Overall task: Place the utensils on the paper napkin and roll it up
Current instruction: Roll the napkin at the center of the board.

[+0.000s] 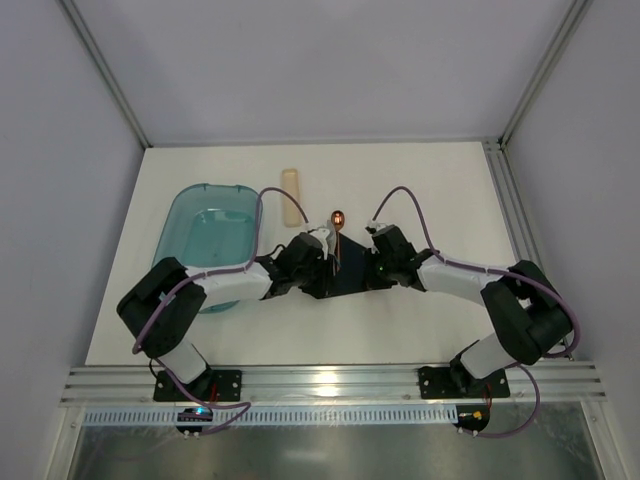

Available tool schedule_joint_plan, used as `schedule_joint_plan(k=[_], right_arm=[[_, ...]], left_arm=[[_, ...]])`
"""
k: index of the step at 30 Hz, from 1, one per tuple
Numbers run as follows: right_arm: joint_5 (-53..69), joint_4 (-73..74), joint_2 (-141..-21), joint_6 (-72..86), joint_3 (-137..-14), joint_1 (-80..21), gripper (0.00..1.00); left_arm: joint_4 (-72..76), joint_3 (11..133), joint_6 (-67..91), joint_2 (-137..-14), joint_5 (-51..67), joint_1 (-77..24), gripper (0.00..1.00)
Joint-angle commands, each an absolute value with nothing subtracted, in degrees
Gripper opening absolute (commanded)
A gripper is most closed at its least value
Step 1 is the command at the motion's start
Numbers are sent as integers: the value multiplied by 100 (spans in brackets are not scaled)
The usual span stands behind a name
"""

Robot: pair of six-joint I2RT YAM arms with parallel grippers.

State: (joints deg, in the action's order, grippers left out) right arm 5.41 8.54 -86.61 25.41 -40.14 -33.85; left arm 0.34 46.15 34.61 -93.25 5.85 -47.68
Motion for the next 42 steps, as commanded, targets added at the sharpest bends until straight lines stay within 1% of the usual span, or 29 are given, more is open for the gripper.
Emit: schedule_joint_plan(k=[1,11,28,32,35,36,38,39,40,42], right_arm=[[466,914,-8473,2628,-3850,-3393,4],[554,800,-8385,2760,-3806,-3393,4],[686,861,-7928,3102,-3814,-3393,6],[432,1010,-7682,3225,-3815,-3393,15],[238,1090,-7445,3436,-3692,-3323,29],[142,1081,-7410,3497,-3657,-3296,40],[36,1003,-7322,3734,-3534,-3252,51],[26,941,-7304,3857,-3481,-3226,59],[26,853,-7286,4067,-3428,-3226,62],[35,563,-7242,4332,-3226,-3225,66]], left_arm=[[114,5044,3577,-9114,782,-4790,30],[439,5317,3735,-9465,1116,-4825,30],[642,5273,3683,-10002,1055,-4869,29],[519,5326,3612,-10072,1011,-4869,29],[527,5291,3595,-10072,984,-4869,29],[536,5282,3595,-10072,984,-4869,29],[536,5282,3586,-10072,967,-4869,29],[536,5291,3586,-10072,967,-4869,29],[536,5282,3586,-10072,949,-4869,29],[527,5282,3586,-10064,967,-4869,29]])
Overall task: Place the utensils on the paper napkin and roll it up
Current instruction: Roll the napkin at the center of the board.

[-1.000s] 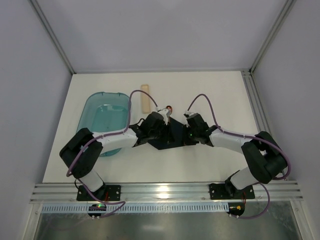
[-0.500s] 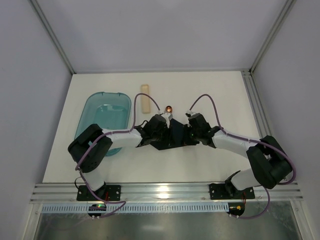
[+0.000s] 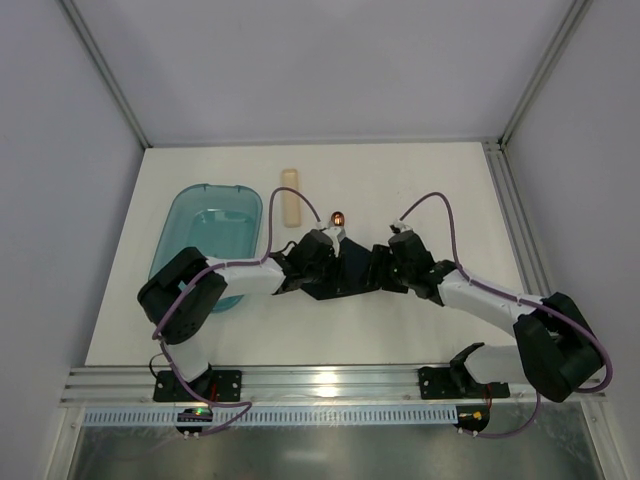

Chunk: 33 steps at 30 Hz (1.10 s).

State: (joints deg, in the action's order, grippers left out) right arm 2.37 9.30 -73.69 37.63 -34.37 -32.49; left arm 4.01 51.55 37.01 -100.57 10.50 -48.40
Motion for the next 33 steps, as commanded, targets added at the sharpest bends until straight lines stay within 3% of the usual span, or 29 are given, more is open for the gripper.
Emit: schedule_joint_plan(k=[1,4,15,33], right_arm=[[44,432,-7233,4446,-3156,-3226,71],[26,71,-7207,4842,-2927,-3225,78],[-737,-448,-7330,5150,-2716,-3243,82],[-1345,615,-8260,3182,-4007,-2769,86]], left_arm=[[527,5282,3586,-10063,958,-4869,29],[510,5274,3577,-10037,941,-4869,29],[536,5256,3604,-10063,940,-4869,28],[519,5221,3621,-10028,923,-4869,29]])
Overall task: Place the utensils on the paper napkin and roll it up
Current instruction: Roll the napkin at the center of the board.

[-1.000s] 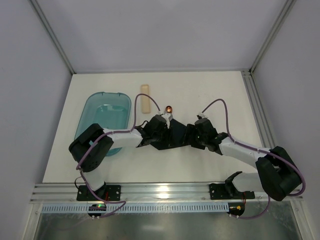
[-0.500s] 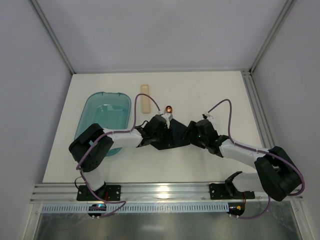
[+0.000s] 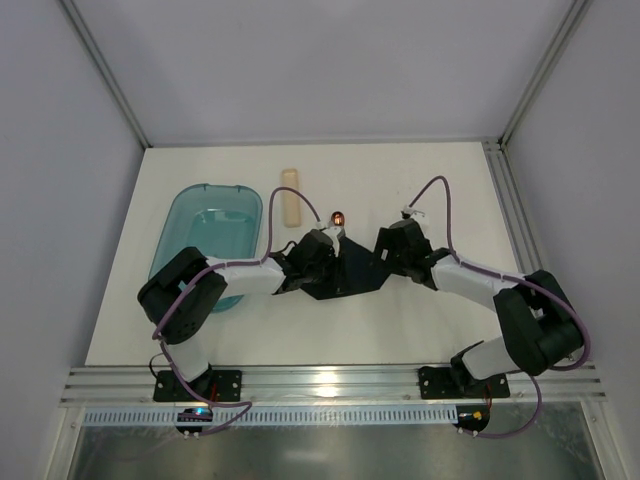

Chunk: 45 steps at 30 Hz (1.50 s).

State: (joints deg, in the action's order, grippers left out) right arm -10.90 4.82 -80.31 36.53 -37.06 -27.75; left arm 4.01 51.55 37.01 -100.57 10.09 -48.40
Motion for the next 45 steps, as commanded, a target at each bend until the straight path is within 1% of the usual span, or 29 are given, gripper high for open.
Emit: schedule_joint_plan(k=[1,9,17,22,26,31,36,41,45], right_arm=[[-1284,624,-8305,3156,-4060,-2760,86],[-317,343,-8587,3392,-3885,-2769,87],[754,-641,-8816,3717,-3630,-2769,87],[1177,-1185,-8333,3727,-3200,-2760,87],[1353,-1309,-7771,3744,-2954,-2760,87],[1581,-1494,-7541,3867,-2646,-2760,87],[1608,-1696,-7550,4182,-2497,-2760,87],[1441,-1494,-7032,4043,-2592,-2751,87],[1994,-1880,-6829,3859,-2646,-2742,87]], left_arm=[[519,5221,3630,-10020,923,-4860,29],[554,5203,3630,-10072,905,-4869,28],[545,5150,3612,-10028,835,-4869,28],[501,5150,3577,-10011,800,-4860,29],[466,5177,3560,-10002,782,-4869,28],[439,5212,3551,-10046,765,-4869,28],[413,5212,3533,-10063,738,-4869,28],[369,5212,3533,-10028,721,-4869,29],[369,5203,3533,-9993,703,-4860,29]])
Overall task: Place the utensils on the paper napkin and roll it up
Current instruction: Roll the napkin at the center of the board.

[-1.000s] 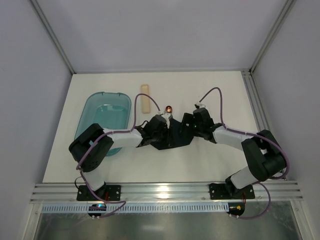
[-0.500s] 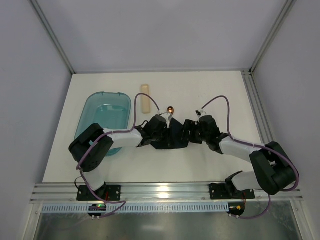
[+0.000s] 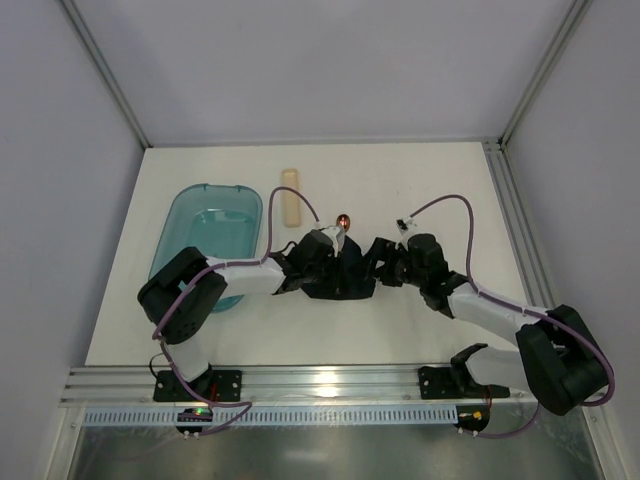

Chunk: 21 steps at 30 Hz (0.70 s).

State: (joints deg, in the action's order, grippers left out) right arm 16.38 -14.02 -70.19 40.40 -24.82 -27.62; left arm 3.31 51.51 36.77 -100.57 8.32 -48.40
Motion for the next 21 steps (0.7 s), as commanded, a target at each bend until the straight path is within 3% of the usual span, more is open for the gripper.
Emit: schedule_joint_plan(k=[1,13,18,21], right_arm=[[2056,-1950,-6820,3754,-2672,-2742,88],[2689,-3049,-7497,3946,-2303,-2742,88],[2787,-2919,-7383,3876,-2399,-2733,88],[2103,-2235,-7225,3587,-2329,-2733,88]], left_arm=[[378,5168,3533,-9976,703,-4869,28],[387,5159,3568,-9949,712,-4869,29],[413,5150,3595,-9958,721,-4869,29],[422,5177,3586,-9975,738,-4869,29]])
